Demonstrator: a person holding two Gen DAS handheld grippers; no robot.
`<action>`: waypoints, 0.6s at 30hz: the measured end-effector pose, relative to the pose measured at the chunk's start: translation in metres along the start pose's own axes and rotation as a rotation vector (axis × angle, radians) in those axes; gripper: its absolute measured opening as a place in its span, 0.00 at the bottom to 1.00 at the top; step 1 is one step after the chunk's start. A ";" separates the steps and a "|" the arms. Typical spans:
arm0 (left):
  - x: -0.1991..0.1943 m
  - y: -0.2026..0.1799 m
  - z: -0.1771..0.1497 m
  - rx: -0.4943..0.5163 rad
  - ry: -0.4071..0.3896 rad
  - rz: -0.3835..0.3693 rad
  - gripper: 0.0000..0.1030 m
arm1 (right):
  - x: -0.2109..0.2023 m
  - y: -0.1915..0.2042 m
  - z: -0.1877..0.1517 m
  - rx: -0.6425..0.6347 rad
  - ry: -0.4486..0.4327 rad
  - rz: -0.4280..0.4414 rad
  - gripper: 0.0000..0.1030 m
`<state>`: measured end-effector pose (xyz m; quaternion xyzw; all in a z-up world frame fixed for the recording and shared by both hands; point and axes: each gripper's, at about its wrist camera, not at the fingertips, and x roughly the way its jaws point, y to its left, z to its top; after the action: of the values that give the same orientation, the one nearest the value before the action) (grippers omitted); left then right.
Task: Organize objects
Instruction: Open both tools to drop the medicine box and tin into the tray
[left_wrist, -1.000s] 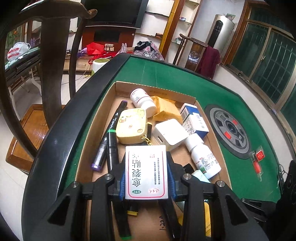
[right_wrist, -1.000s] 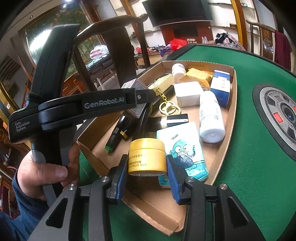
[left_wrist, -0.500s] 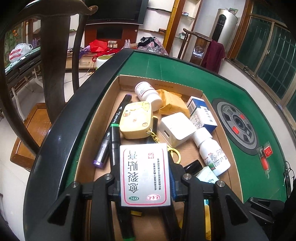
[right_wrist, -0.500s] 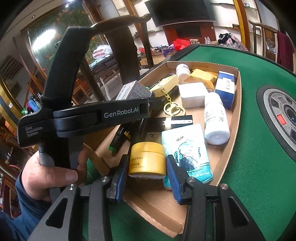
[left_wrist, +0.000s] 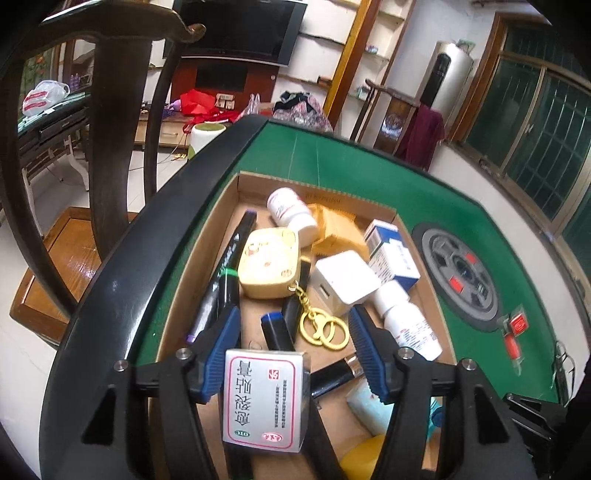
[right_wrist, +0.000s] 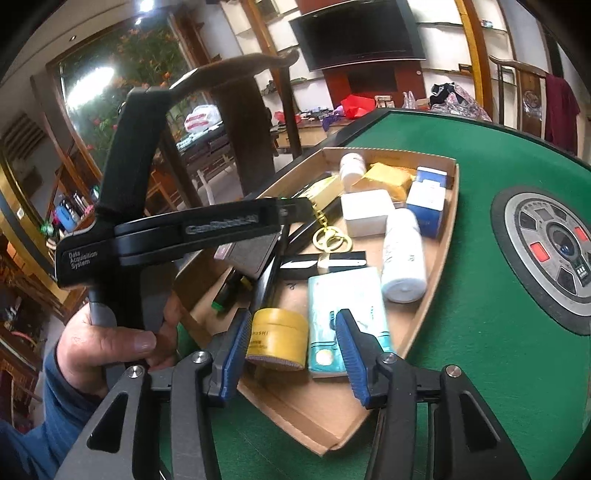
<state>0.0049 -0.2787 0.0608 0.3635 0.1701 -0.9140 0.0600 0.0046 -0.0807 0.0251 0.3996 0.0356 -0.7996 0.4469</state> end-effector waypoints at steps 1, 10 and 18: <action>-0.001 0.001 0.001 -0.007 -0.006 -0.007 0.59 | -0.002 -0.002 0.001 0.007 -0.005 -0.001 0.51; -0.009 -0.006 0.004 -0.007 -0.064 -0.071 0.59 | -0.042 -0.044 0.008 0.092 -0.096 -0.057 0.53; -0.018 -0.056 0.000 0.096 -0.032 -0.157 0.59 | -0.127 -0.152 -0.013 0.299 -0.193 -0.283 0.57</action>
<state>0.0049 -0.2262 0.0882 0.3367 0.1533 -0.9287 -0.0266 -0.0651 0.1028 0.0559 0.3739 -0.0706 -0.8852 0.2677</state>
